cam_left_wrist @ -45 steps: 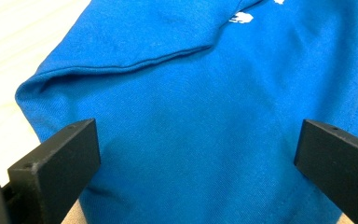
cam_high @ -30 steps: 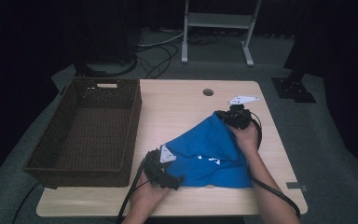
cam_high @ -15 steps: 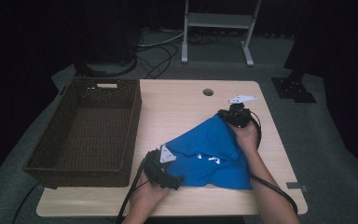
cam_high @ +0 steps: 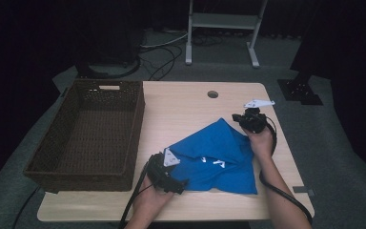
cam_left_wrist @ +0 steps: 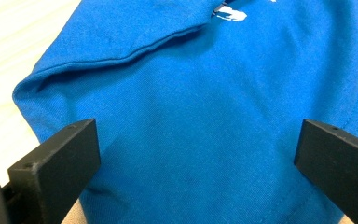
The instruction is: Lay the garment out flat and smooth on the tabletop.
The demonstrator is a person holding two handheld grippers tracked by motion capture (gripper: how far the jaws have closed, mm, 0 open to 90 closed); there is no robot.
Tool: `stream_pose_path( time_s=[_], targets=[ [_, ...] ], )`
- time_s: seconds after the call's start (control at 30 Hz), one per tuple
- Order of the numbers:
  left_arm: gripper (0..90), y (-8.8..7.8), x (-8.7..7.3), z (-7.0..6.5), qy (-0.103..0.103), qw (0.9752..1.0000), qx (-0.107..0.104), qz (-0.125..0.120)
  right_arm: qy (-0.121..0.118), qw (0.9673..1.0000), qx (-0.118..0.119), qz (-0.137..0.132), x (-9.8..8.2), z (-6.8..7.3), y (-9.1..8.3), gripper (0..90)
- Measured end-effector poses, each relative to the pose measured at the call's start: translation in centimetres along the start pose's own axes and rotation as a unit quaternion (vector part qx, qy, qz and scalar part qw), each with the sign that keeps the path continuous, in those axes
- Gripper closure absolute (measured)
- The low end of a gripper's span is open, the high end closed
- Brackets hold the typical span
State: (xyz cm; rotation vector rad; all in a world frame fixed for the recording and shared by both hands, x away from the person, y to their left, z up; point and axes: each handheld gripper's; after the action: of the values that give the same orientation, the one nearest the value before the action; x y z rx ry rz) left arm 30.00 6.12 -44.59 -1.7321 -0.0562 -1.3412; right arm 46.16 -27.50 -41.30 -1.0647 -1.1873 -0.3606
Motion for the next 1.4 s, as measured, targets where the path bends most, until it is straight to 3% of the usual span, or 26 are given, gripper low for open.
stream_pose_path(
  time_s=[0.27, 0.53, 0.77, 1.1, 1.4],
  targets=[
    [0.0, 0.0, 0.0, 0.0, 0.0, 1.0, 0.0, 0.0, 0.01, 0.9998, 0.016, -0.011, -2.0, 0.3, -2.7, 90.0],
    [0.0, 0.0, 0.0, 0.0, 0.0, 1.0, 0.0, 0.0, -0.005, 0.9996, 0.027, -0.011, -4.1, 2.2, -6.1, 90.0],
    [0.0, 0.0, 0.0, 0.0, 0.0, 1.0, 0.0, 0.001, -0.014, 0.9994, 0.031, 0.006, -5.7, 3.6, -8.3, 90.0],
    [0.0, 0.0, 0.0, 0.0, 0.0, 1.0, 0.0, 0.0, -0.017, 0.9976, 0.028, 0.06, -8.0, 4.2, -8.9, 90.0],
    [0.0, -0.2, -0.1, -0.4, -0.001, 1.0, 0.001, 0.0, -0.036, 0.9969, 0.031, 0.063, -8.3, 3.8, -9.5, 90.0]
  ],
)
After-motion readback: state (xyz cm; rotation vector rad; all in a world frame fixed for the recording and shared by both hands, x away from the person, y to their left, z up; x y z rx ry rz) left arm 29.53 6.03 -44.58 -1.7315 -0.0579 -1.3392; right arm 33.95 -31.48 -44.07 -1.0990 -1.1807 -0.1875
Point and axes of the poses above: each handheld gripper's, and its own axes: y roughly forward along the jaws, x roughly out of its top, z roughly to its left, and after that the axes turned 6 degrees about -z, right-handed
